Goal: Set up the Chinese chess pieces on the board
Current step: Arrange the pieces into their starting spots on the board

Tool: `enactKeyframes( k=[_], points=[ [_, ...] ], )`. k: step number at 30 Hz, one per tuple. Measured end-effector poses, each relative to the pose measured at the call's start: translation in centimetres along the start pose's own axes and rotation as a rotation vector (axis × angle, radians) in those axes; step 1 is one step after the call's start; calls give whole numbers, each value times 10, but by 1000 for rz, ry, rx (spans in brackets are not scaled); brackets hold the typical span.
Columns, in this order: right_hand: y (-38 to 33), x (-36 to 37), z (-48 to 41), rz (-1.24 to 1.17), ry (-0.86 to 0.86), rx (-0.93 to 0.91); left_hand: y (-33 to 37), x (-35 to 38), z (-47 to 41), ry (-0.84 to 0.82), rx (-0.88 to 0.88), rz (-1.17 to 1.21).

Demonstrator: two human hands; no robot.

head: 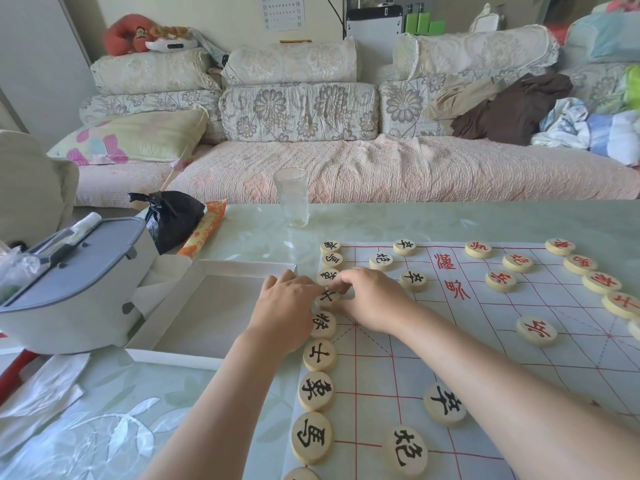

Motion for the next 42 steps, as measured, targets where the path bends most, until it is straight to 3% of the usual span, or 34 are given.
enactKeyframes(
  k=[42],
  points=[
    [-4,2,3,16,-7,-4,-8,1,-4,45,-59,116]
  ],
)
Point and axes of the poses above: each hand's wrist, its own z-axis away from the middle knuckle, its own x-axis out of the palm, y = z × x, the point moved 4 cm from there along -z, towards the middle knuckle
